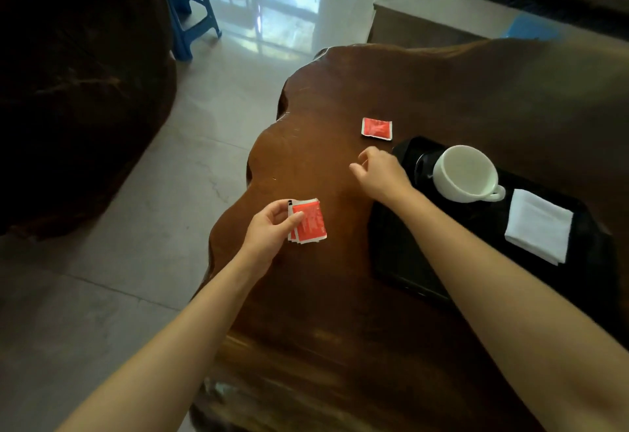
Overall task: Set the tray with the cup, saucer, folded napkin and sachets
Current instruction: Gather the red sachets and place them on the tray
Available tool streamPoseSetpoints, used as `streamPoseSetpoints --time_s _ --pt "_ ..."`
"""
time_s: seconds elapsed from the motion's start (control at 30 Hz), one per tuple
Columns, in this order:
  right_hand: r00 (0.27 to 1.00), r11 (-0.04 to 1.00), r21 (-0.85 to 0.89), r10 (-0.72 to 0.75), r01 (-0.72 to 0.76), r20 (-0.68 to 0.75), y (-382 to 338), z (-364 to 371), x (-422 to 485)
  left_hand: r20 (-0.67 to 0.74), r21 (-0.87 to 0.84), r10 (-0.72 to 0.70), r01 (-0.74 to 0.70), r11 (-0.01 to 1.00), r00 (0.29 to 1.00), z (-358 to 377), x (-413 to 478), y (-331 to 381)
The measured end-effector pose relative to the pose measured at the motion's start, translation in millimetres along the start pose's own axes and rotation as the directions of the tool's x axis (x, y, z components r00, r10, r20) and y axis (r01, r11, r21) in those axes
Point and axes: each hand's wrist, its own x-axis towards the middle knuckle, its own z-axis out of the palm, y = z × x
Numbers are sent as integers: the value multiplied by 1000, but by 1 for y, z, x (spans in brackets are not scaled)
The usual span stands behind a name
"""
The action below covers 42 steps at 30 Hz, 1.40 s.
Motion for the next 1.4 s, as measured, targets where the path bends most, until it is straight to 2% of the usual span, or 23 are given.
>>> streamPoseSetpoints --time_s 0.1,0.2,0.37,0.5,0.57,0.63,0.7,0.77,0.83,0.97,1.1,1.23,1.4 --pt "996 987 -154 41 -54 -84 8 -3 50 -23 33 -11 12 999 1000 0 12 -4" --pt "997 930 -363 27 -53 -77 17 4 90 -71 25 3 -2 1000 997 -2 17 -14" --pt "991 907 -400 132 -132 -29 35 21 127 -81 68 69 -64 996 994 -1 20 -20" --pt "982 882 -468 -39 -52 -183 36 22 124 -79 93 90 -83 992 993 -2 22 -22" --pt "971 881 -472 -140 33 -193 28 22 109 -102 146 108 -92 985 989 1 22 -24" --pt "958 914 -386 -211 122 -196 15 24 84 -138 199 130 -101 975 982 5 22 -25" --pt "946 961 -179 -246 210 -209 3 28 46 -163 187 124 -92 978 979 7 20 -23" --pt "939 960 21 -270 281 -213 -6 34 1 -169 121 78 -58 991 983 6 17 -19" --pt "934 943 95 -294 318 -200 -11 42 -44 -171 -9 5 -7 1000 985 8 10 -10" --pt "955 955 25 -294 295 -39 -16 51 -110 -105 -325 -86 48 944 991 26 -24 6" --pt "972 926 296 -231 232 -39 -17 26 -145 -9 -489 -93 77 869 996 36 -68 17" --pt "969 877 413 -213 246 -124 -13 2 -175 95 -561 -82 122 819 992 40 -103 30" --pt "980 794 576 -137 195 -144 -11 -21 -206 198 -539 -11 118 834 980 42 -137 40"
